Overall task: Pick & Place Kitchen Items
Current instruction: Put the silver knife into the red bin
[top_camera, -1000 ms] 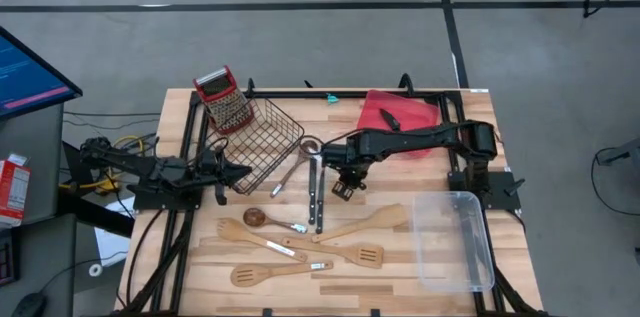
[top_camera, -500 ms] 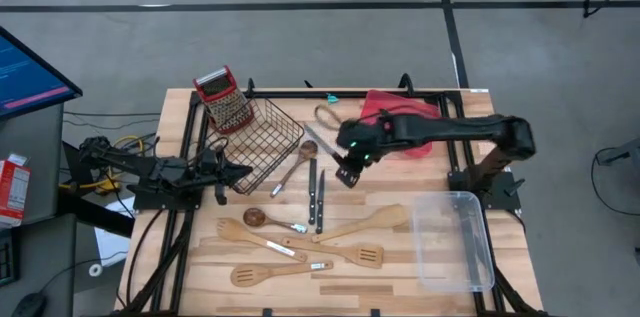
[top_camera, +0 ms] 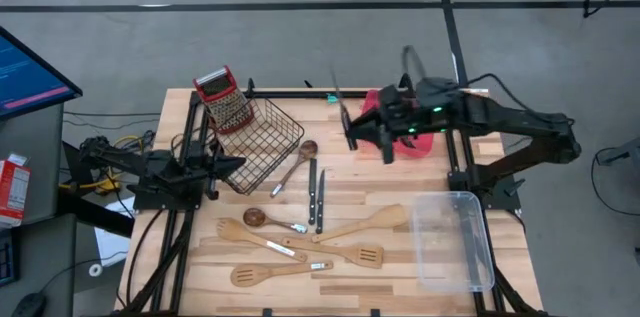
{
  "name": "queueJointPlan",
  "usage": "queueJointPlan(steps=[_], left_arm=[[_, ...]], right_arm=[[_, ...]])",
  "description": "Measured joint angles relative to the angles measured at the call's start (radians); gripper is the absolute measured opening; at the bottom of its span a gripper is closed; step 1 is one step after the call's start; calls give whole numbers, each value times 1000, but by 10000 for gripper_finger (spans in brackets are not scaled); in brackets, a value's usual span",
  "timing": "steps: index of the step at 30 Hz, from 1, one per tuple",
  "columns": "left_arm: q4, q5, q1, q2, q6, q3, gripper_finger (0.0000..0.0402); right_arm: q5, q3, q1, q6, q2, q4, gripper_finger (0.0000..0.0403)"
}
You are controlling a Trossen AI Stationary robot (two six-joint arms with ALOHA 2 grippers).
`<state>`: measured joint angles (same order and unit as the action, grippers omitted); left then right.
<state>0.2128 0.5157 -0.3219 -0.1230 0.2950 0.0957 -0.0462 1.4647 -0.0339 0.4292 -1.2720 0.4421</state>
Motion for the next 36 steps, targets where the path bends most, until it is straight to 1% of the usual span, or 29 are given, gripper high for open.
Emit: queueJointPlan(steps=[4,8,12,16,19,22,27,30,34,36], left_arm=[[-2,-129,0,44,-5,8,2],[-1,-308,0,120,-5,8,2],[3,-524,0,122,-4,20,2],[11,-626,0,122,15,21,2],[9,-696,0,122,-14,21,2],[6,-716,0,122,-34,21,2],[6,-716,1,122,-34,21,2],[6,-716,1,118,-34,21,2],[7,-716,1,107,-29,21,2],[10,-716,1,102,-29,21,2]], right_arm=[[-57,0,0,-49,48,-91,94],[-158,0,0,-104,75,-202,94],[-305,0,1,-150,84,-331,94],[-466,0,-1,-152,81,-449,94],[-593,0,-1,-143,74,-540,94],[-664,0,-1,-140,69,-602,94],[-716,0,0,-109,62,-660,94],[-734,0,0,-106,62,-663,94],[-732,0,-3,-91,61,-611,94],[-689,0,-8,-110,61,-542,94]])
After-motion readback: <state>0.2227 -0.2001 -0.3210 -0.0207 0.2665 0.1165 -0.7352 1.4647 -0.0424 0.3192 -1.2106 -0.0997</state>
